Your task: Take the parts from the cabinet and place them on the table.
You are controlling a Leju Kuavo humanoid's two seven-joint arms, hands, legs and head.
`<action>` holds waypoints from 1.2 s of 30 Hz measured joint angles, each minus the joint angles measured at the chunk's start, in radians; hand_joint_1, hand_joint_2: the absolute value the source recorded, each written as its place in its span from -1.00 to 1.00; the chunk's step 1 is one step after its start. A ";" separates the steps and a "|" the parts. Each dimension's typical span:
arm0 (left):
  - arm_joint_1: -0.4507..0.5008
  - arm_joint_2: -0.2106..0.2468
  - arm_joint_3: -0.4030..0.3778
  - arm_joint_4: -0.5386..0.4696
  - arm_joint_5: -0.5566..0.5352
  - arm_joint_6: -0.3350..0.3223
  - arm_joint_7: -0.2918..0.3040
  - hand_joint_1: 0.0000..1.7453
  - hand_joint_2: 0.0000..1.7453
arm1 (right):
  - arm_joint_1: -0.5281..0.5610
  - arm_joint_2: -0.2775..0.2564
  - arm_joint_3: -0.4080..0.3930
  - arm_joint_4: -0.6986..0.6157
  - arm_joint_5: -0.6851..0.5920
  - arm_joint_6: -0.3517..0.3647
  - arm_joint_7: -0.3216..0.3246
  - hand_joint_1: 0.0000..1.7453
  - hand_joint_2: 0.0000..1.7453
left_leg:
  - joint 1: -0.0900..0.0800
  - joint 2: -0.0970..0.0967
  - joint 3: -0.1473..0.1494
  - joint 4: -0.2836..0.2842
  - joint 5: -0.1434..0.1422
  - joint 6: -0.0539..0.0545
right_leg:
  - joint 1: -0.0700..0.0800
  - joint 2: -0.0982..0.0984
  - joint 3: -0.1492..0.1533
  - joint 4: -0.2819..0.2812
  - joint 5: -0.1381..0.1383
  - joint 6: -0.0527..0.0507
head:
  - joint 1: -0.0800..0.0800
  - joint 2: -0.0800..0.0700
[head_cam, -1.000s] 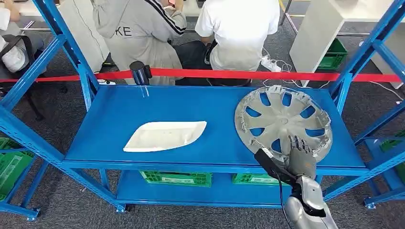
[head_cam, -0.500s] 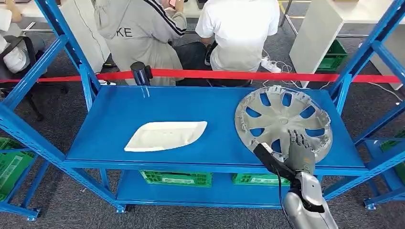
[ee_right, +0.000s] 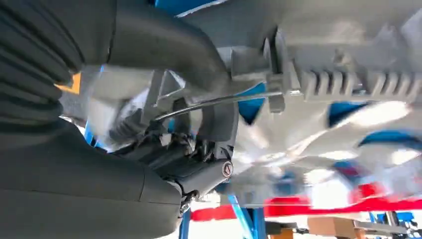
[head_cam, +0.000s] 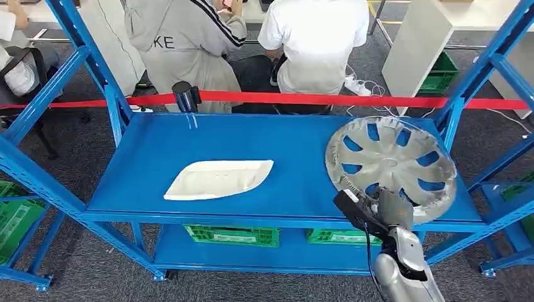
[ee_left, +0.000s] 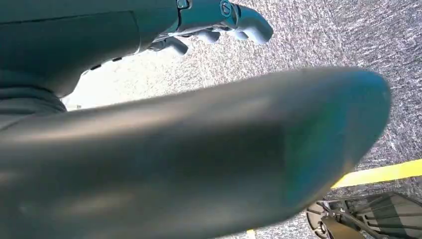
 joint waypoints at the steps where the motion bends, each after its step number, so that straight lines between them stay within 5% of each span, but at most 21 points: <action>1: 0.000 0.000 0.000 0.000 0.000 0.000 0.000 -1.00 -1.00 | 0.000 0.000 0.000 0.000 0.000 0.000 0.000 1.00 1.00 | 0.000 0.000 0.000 0.000 0.000 0.000 | 0.000 0.000 0.000 0.000 0.000 0.000 | 0.000 0.000; 15: 0.000 0.000 0.000 0.000 0.005 0.000 0.006 -1.00 -1.00 | -0.006 0.007 0.000 0.003 -0.011 -0.008 -0.010 1.00 1.00 | 0.000 0.001 0.000 -0.001 0.000 0.000 | 0.000 0.000 0.000 0.000 0.000 0.000 | 0.000 0.000; 23: -0.002 0.000 -0.003 0.000 -0.012 -0.010 -0.009 -1.00 -1.00 | -0.039 0.050 0.027 -0.053 -0.118 -0.058 -0.159 1.00 1.00 | 0.000 0.002 -0.001 -0.001 0.001 -0.002 | 0.001 0.001 -0.001 0.001 0.000 0.000 | 0.000 0.000; 31: -0.007 0.000 -0.008 0.000 -0.015 -0.005 -0.008 -1.00 -1.00 | -0.096 0.070 0.094 -0.169 -0.191 -0.103 -0.231 1.00 1.00 | 0.000 0.002 -0.003 -0.002 0.002 -0.003 | 0.001 0.002 -0.003 0.002 0.000 0.000 | 0.001 0.000; 32: -0.010 0.000 -0.008 0.000 -0.013 -0.002 -0.008 -1.00 1.00 | -0.115 0.070 0.120 -0.195 -0.213 -0.119 -0.253 1.00 1.00 | 0.000 0.003 -0.003 -0.002 0.002 -0.003 | 0.000 0.003 -0.004 0.002 0.001 -0.001 | 0.000 0.000; 36: -0.021 0.002 -0.008 0.000 -0.008 -0.010 -0.005 -1.00 1.00 | -0.206 0.069 0.248 -0.310 -0.233 -0.176 -0.238 1.00 1.00 | 0.000 0.003 -0.003 -0.003 0.003 -0.004 | 0.001 0.003 -0.005 0.002 0.001 -0.001 | 0.000 0.000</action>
